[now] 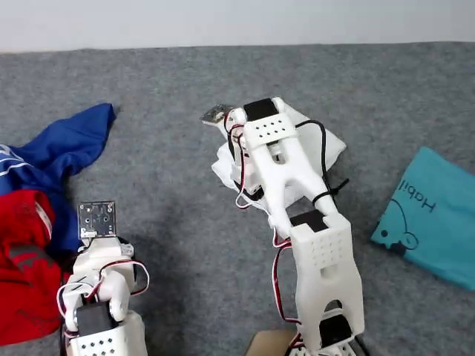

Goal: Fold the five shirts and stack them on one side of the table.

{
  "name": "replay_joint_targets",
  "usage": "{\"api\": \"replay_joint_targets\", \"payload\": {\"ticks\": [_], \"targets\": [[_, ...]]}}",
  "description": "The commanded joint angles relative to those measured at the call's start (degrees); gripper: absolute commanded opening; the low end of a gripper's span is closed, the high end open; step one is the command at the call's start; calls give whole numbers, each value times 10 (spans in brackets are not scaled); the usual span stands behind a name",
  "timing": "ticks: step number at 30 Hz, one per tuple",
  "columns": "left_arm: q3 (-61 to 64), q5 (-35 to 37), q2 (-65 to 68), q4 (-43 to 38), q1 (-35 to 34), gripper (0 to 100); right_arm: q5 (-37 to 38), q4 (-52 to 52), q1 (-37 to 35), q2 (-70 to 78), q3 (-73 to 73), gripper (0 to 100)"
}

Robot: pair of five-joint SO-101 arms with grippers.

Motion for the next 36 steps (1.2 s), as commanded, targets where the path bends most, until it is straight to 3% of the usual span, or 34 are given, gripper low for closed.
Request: {"api": "replay_joint_targets", "payload": {"ticks": [1, 12, 18, 27, 36], "targets": [[-2, 5, -2, 4, -3, 6, -1, 9, 2, -58, -8, 10], [-2, 5, -2, 4, -3, 6, 57, -153, 92, -35, -6, 9], [-2, 5, -2, 4, -3, 6, 55, -108, 80, 46, -7, 9], [-2, 5, -2, 4, -3, 6, 57, -13, 7, 22, -8, 9], [-2, 5, -2, 4, -3, 6, 57, -78, 18, -14, -8, 9]]}}
